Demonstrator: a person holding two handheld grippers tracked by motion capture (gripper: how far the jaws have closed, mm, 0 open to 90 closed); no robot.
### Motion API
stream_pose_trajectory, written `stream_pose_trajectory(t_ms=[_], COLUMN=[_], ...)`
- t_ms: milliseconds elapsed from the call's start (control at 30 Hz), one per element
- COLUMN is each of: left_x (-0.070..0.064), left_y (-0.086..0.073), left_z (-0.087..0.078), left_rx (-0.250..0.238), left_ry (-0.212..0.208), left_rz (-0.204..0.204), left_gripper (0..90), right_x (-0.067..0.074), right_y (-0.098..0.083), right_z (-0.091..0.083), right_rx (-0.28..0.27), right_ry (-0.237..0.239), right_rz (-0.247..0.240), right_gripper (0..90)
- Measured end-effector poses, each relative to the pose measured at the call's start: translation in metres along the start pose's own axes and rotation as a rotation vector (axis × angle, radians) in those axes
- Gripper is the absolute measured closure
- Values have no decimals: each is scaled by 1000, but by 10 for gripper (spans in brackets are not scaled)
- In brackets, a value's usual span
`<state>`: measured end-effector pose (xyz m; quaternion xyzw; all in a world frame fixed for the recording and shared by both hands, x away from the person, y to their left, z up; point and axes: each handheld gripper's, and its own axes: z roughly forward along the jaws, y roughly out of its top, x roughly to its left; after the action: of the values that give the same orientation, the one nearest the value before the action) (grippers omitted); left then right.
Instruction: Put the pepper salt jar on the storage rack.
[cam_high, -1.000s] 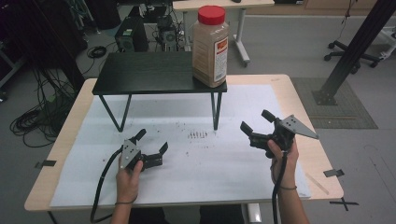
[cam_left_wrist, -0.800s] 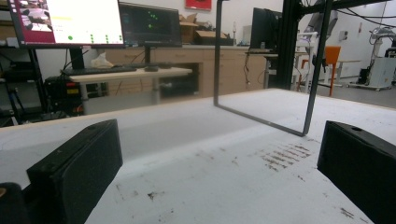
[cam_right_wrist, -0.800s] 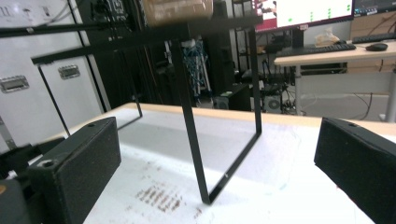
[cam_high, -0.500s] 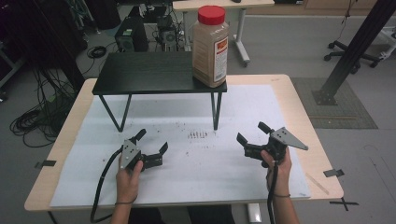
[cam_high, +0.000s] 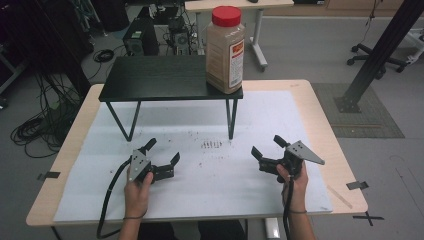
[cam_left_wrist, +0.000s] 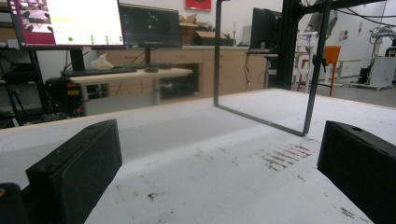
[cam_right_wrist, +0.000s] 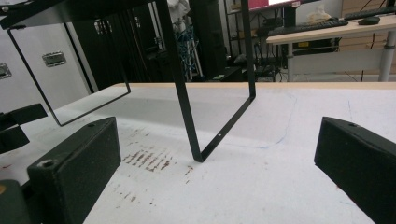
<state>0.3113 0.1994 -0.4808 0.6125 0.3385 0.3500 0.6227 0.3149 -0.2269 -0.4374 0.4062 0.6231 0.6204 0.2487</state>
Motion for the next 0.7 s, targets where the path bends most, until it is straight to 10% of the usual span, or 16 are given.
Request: stream_pose_trajectory(t_ms=[700], left_x=[0], left_y=[0], left_z=[0], left_rx=[-3], left_ry=[-4], left_rz=[7], left_gripper=[2], right_x=[0], right_y=[-30], right_z=[5], right_rx=[43], right_ry=[-10], right_rz=[9], right_gripper=[0])
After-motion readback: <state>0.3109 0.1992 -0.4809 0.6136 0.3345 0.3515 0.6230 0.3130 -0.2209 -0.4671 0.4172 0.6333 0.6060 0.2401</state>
